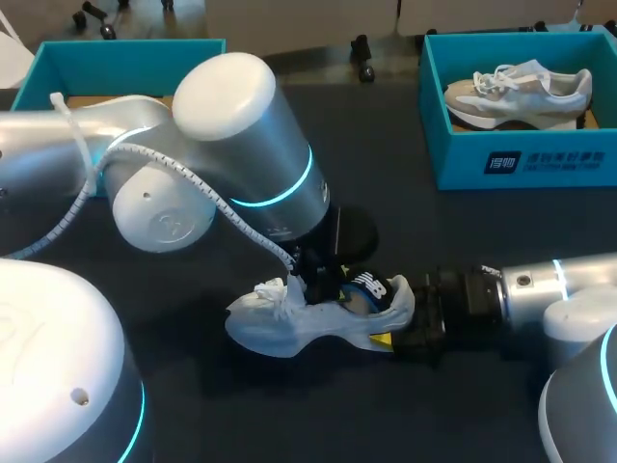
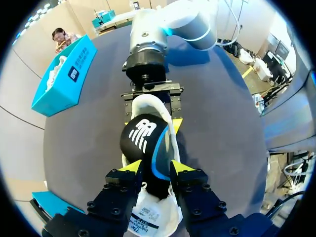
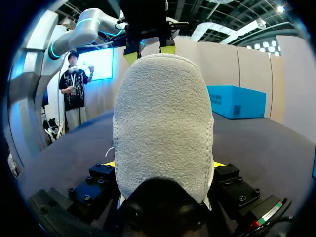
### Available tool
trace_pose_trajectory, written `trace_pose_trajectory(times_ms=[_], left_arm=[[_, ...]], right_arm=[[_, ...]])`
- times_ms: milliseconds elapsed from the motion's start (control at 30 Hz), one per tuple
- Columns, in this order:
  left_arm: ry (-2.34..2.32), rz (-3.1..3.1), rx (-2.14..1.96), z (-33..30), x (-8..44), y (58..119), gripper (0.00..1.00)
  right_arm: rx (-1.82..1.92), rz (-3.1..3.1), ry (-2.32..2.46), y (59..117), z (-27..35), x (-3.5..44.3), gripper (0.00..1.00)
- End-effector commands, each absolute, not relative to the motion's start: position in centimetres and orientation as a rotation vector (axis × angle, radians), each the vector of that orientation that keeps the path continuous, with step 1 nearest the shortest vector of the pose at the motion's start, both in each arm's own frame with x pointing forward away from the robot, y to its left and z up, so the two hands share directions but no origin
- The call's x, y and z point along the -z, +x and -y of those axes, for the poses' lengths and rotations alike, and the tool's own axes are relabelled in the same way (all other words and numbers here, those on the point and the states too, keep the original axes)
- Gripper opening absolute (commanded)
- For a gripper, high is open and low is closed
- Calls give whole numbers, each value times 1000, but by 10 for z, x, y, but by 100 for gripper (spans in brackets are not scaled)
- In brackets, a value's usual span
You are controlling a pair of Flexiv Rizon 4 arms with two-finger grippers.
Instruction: Take the shoe out of the shoebox, open the shoe tongue, remove and reinsert the insole, then place the shoe into the shoebox
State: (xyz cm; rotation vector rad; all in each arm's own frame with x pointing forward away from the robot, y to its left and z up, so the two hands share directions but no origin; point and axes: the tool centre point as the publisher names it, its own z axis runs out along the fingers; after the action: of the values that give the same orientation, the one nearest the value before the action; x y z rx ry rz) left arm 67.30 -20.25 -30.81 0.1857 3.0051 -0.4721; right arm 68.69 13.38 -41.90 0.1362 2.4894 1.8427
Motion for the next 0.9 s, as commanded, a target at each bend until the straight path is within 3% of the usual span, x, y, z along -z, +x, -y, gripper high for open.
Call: trace_pose_trajectory(times_ms=[33,900], left_arm=[[206,-2997,464,199,301,669,36],[455,-2769,244,221,277,636,37]], right_arm=[[-1834,-2496,138,686,-135,417,0],[-1834,-2496,138,686,-135,417,0]])
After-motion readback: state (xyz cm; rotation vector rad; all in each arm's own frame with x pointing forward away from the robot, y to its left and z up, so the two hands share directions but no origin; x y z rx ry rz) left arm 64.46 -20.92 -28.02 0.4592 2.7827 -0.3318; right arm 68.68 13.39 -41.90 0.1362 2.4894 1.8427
